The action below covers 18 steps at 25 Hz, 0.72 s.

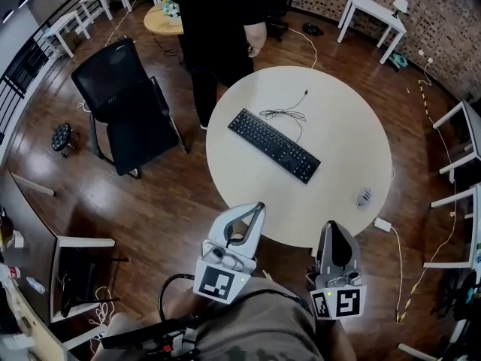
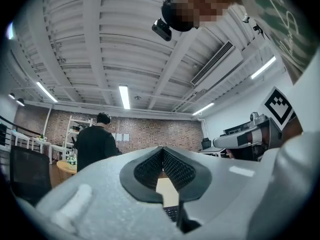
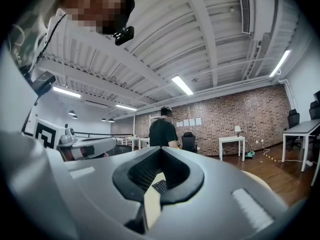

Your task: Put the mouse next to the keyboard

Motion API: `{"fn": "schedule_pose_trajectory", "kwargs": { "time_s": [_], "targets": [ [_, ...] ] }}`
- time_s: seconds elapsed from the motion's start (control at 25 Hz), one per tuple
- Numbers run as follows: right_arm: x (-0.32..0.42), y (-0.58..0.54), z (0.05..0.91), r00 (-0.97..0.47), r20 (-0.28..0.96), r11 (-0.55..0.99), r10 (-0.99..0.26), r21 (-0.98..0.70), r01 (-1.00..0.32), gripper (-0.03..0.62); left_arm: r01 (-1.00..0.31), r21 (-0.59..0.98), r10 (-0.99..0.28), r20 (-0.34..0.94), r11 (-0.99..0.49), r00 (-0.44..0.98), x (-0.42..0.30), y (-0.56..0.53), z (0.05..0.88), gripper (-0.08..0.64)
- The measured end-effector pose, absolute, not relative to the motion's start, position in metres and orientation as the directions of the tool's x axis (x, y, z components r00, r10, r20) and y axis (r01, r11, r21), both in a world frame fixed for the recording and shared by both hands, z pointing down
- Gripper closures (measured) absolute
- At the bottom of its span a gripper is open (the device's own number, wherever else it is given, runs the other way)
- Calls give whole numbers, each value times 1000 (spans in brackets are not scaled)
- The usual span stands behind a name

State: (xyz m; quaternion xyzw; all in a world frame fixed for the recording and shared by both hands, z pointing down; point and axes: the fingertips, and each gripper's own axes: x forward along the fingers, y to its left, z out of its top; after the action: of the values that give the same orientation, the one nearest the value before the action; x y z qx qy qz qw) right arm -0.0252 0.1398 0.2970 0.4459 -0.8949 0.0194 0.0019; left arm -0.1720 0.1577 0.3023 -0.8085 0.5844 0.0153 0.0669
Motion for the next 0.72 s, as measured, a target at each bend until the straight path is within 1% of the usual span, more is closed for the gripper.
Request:
{"fn": "schedule_pose_trajectory", "kwargs": {
  "time_s": [0.12, 0.28, 0.4, 0.52, 0.72],
  "targets": [
    [-8, 162, 291, -609, 5, 608, -794, -34, -793, 588, -949, -86, -943, -113, -303, 311, -154, 182, 296, 555],
    [21, 197, 295, -598, -6, 597, -802, -48, -801, 588, -938, -123, -929, -147, -323, 339, -121, 221, 290, 555],
    [31, 234, 302, -604, 8, 604, -797, -20, -797, 588, -944, -114, -939, -120, -308, 321, -108, 258, 300, 555],
    [43, 274, 302, -621, -4, 621, -784, 32, -783, 588, -953, -105, -946, -129, -285, 298, -93, 299, 301, 555],
    [65, 335, 317, -625, -16, 624, -781, 31, -781, 588, -960, -91, -952, -132, -265, 276, -72, 367, 309, 555]
  ]
}}
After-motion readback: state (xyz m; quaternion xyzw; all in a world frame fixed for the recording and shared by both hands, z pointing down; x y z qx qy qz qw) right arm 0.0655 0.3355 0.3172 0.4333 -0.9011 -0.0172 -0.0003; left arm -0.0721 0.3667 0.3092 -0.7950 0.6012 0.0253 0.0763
